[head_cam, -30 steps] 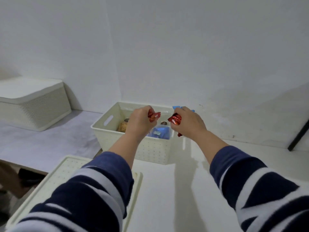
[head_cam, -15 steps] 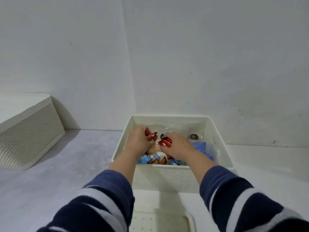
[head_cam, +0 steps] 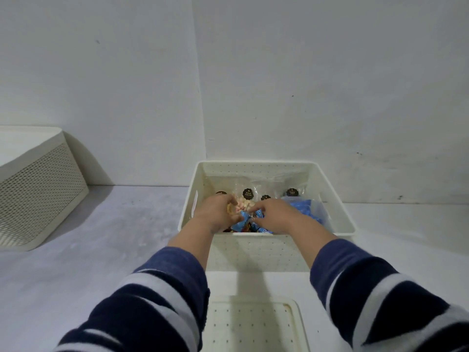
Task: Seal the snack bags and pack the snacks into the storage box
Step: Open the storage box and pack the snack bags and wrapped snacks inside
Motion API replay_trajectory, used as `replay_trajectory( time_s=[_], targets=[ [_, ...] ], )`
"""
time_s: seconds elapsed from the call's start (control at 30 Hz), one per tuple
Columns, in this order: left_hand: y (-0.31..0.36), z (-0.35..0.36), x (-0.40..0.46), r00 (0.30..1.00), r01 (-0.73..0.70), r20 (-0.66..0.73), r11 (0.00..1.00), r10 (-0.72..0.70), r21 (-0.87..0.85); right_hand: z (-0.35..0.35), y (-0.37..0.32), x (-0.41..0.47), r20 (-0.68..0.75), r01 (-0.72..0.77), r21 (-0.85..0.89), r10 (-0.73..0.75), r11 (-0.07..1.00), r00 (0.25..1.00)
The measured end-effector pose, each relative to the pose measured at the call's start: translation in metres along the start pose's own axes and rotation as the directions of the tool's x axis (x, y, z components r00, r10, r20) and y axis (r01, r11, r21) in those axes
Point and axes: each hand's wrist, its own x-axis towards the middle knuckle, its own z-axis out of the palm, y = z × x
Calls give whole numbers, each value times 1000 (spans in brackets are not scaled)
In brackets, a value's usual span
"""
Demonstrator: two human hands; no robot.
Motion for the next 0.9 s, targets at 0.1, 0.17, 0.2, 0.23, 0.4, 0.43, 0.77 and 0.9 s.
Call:
replay_trajectory(
  time_s=[0.1,0.17,0.2,0.23,0.4,0.43,0.77,0.9],
  targets=[
    [12,-7,-26,1000,-2,-25,1000,2,-7,-9,-4,-32,-19,1,1,-1,1000,1000],
    [17,-9,-49,997,5,-75,1000,-3,18,-11,-7,-57,-53,11,-10,-11,1000,999],
    [19,-10,-64,994,7,-106,999,-3,41,-11,-8,-72,-76,15,-29,-17,999,997],
    [19,-10,-79,990,9,-143,998,-1,60,-9,-10,-86,-100,15,-60,-21,998,995],
    [8,3,-168,966,110,-241,993,-96,48,20,-12,-155,-144,30,-161,-54,987,988],
    [3,8,-186,962,151,-234,988,-139,34,29,-11,-168,-131,37,-161,-59,986,990],
    [-87,80,-317,840,540,24,839,-542,64,147,31,-238,201,-151,-144,179,978,963],
    [-108,100,-335,775,618,77,778,-627,113,184,41,-247,245,-345,-94,358,934,901]
  ],
)
